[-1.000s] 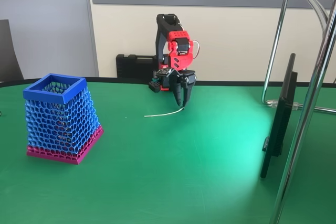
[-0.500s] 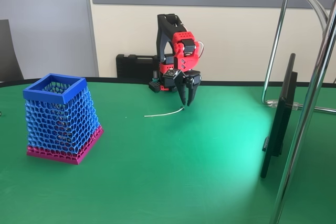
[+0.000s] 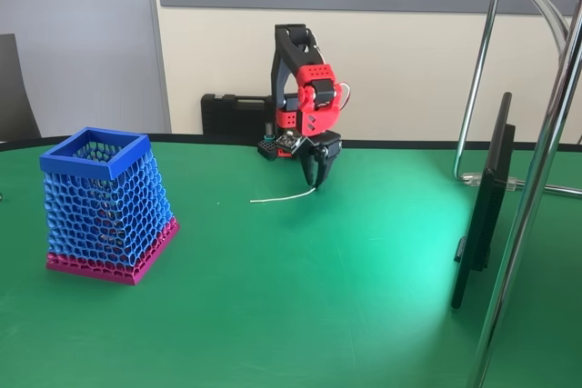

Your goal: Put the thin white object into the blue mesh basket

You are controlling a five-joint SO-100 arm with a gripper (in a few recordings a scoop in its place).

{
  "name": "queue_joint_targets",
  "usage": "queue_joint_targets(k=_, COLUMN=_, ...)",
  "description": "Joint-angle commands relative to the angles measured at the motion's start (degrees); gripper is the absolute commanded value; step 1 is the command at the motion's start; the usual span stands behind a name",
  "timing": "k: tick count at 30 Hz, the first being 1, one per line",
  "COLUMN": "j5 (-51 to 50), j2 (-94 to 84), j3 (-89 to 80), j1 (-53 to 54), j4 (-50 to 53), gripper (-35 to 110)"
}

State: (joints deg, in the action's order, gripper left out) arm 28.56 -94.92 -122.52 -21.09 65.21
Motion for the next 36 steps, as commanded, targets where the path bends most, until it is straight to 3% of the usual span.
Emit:
queue_joint_targets(k=1, j5=0.6, j2=0.5, j3=1.1, j1=0.7, j4=0.7, gripper=13)
queue_joint_targets(k=36, j5=1.1, j2=4.0, j3=-0.1, j1=-0.6, j4=-0.9, gripper=13)
